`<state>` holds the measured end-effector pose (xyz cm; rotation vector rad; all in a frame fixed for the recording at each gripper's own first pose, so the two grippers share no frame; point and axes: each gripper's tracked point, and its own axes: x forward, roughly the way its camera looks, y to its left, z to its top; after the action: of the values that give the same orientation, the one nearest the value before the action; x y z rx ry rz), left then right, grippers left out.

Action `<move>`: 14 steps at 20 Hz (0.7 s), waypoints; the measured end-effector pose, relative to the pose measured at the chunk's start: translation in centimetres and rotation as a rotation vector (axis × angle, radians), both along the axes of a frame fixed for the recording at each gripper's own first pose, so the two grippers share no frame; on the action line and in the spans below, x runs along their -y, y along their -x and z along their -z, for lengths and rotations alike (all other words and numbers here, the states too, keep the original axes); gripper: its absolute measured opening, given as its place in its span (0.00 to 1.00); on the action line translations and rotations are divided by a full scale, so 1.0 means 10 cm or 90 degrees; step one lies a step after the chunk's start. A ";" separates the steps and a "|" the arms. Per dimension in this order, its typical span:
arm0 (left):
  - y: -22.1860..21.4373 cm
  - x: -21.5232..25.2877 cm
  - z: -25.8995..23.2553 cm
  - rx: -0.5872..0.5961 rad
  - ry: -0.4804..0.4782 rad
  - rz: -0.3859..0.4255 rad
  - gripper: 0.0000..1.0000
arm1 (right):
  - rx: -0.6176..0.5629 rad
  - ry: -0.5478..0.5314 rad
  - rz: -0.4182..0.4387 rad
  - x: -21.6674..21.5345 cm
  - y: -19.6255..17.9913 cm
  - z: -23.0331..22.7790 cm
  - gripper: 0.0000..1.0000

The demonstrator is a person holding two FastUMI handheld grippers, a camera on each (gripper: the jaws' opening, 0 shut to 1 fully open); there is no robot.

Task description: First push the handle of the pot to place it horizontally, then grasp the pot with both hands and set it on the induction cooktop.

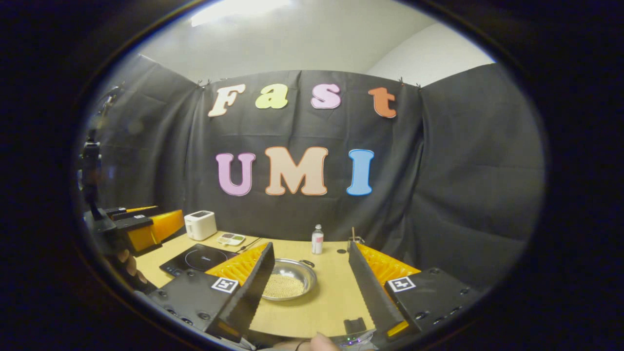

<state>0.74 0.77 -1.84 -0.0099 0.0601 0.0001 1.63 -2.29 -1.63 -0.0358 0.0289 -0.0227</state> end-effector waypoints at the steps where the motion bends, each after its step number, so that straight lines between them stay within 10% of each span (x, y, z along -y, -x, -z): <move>1: 0.00 -0.02 0.00 0.000 0.000 -0.002 0.89 | -0.001 -0.001 0.000 0.00 -0.01 0.00 0.93; 14: 0.00 -0.15 0.04 0.003 0.012 -0.010 0.90 | -0.004 -0.004 -0.007 -0.09 -0.05 0.04 0.93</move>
<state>0.78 2.29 -2.21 -0.0295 0.0549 0.0151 2.14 -1.38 -2.00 -0.0301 0.0356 -0.0115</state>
